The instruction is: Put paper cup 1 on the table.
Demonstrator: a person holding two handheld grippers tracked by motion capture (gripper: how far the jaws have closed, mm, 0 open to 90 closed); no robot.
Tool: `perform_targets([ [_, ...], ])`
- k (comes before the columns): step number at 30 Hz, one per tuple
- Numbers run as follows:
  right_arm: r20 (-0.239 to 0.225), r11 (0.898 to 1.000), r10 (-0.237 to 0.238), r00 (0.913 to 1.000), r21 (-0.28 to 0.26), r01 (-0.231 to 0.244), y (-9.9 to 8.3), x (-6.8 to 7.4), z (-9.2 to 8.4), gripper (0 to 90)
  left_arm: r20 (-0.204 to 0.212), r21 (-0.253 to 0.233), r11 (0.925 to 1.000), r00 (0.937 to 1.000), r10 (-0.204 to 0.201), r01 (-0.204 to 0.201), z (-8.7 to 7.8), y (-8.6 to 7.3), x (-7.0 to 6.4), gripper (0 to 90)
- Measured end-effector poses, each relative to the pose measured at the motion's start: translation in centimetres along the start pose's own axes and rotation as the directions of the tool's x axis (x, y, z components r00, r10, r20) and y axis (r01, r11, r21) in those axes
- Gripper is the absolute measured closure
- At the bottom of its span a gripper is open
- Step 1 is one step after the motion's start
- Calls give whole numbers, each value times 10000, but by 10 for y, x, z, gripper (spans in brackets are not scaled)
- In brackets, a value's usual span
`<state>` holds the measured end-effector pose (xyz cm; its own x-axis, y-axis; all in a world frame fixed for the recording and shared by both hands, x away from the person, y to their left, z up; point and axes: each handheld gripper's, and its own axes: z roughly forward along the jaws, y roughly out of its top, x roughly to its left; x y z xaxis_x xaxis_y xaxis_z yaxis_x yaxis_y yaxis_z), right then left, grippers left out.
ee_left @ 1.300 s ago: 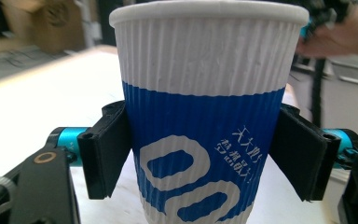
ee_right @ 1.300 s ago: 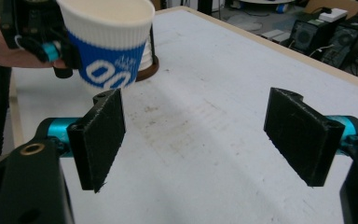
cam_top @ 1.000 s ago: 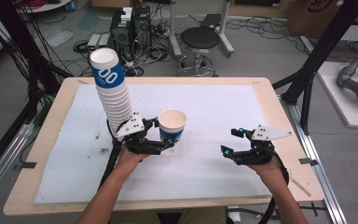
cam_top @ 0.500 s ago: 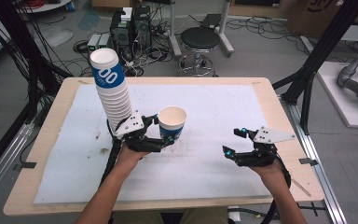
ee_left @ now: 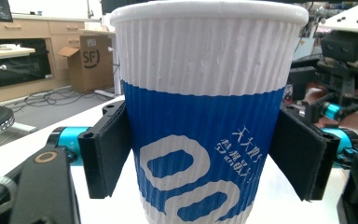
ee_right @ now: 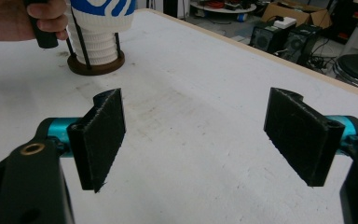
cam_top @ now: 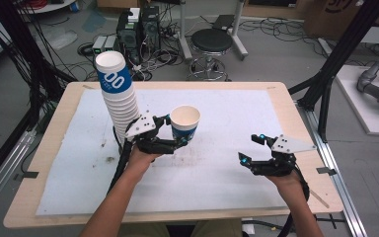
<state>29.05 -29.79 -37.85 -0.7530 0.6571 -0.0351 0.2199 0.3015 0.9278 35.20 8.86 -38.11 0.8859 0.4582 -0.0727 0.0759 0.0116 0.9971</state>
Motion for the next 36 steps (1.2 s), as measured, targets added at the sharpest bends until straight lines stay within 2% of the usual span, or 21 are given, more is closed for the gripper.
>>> perform_targets([
  [3,97,9999,23,9999,-129,-21,-2,-1,-2,211,-171,80,9997,9996,-238,240,5,-5,6,249],
  [6,139,9997,88,9999,-240,-84,-4,-3,-3,211,-344,123,9994,9989,-310,315,10,-11,11,249],
  [13,177,9996,152,9997,-221,-148,-9,-4,-3,211,-632,-134,9981,9962,-607,599,27,-24,22,249],
  [23,13,9995,43,10000,-328,-42,-8,-4,-3,211,-1111,343,9929,9877,-1099,1143,43,-49,37,249],
  [31,-11,9995,-17,10000,-329,17,-8,-3,-2,211,-1608,1114,9869,9821,-984,1171,50,-62,42,248],
  [34,-39,9996,23,10000,-274,-24,-8,-2,-2,212,-1861,1623,9809,9796,-761,1070,52,-65,43,249],
  [36,-64,9996,-16,10000,-288,14,-8,-2,-1,212,-1986,2047,9741,9785,-548,961,55,-67,43,249],
])
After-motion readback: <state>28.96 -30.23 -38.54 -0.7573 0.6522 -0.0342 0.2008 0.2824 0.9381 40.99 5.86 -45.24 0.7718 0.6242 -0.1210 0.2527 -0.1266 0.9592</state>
